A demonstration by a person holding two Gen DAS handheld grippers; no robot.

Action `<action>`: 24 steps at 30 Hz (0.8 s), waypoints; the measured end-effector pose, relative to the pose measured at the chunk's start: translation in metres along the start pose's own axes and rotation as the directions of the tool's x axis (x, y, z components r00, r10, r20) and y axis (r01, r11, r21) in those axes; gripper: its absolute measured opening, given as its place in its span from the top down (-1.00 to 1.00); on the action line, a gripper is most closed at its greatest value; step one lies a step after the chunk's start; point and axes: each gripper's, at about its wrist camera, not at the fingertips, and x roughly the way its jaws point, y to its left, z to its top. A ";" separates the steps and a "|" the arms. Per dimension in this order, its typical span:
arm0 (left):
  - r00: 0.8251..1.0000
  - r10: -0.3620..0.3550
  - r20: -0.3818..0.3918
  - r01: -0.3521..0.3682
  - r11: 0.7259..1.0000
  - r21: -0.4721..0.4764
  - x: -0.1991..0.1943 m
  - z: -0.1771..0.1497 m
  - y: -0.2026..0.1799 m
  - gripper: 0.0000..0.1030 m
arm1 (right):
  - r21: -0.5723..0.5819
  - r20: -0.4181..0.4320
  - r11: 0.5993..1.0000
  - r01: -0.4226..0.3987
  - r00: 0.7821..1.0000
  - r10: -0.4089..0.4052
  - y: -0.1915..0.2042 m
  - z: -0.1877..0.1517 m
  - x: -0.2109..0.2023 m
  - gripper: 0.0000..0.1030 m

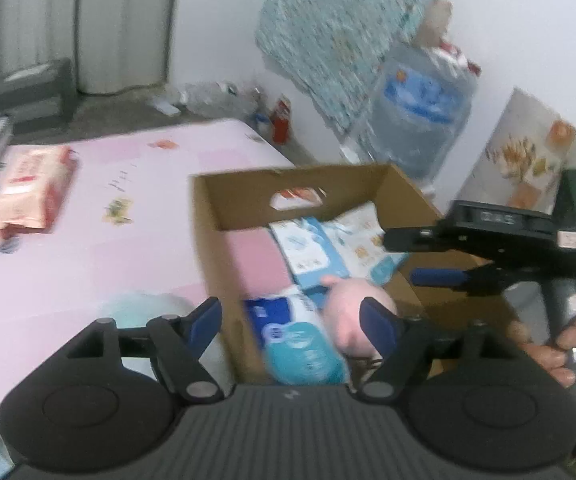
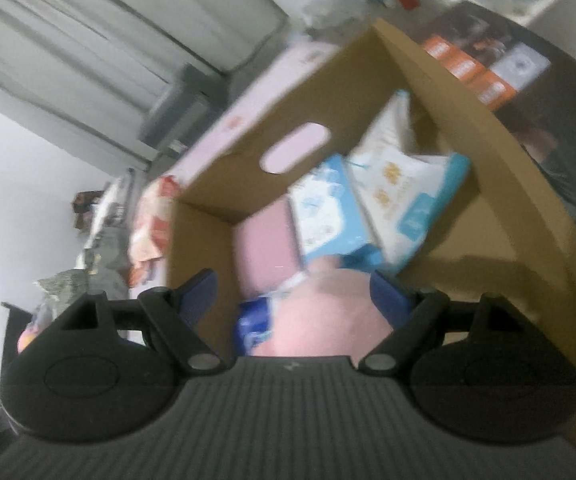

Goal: Organize soft objects
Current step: 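Release the plush pig in the box and withdraw the right gripper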

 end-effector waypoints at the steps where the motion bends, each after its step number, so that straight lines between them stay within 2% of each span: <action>1: 1.000 0.009 0.018 -0.009 1.000 -0.009 -0.011 -0.003 0.007 -0.51 | -0.010 0.005 1.000 -0.018 1.000 0.018 0.006 -0.002 -0.005 -0.63; 6: 0.991 0.072 0.112 -0.063 0.995 -0.081 -0.070 -0.022 0.052 -0.58 | -0.081 0.020 0.989 -0.125 0.992 0.127 0.048 -0.016 -0.023 -0.66; 11: 0.964 0.202 0.171 -0.177 0.973 -0.151 -0.123 -0.051 0.094 -0.58 | -0.147 -0.025 0.959 -0.241 0.971 0.240 0.094 -0.039 -0.021 -0.67; 16: 0.936 0.315 0.158 -0.277 0.935 -0.223 -0.156 -0.085 0.132 -0.58 | -0.208 -0.110 0.921 -0.330 0.943 0.313 0.146 -0.063 -0.005 -0.67; 21: 0.900 0.413 0.137 -0.370 0.892 -0.260 -0.176 -0.123 0.155 -0.58 | -0.271 -0.216 0.882 -0.385 0.917 0.334 0.198 -0.088 0.021 -0.67; 24: 0.890 0.441 0.114 -0.395 0.873 -0.286 -0.183 -0.144 0.167 -0.58 | -0.297 -0.283 0.862 -0.410 0.900 0.330 0.226 -0.105 0.039 -0.67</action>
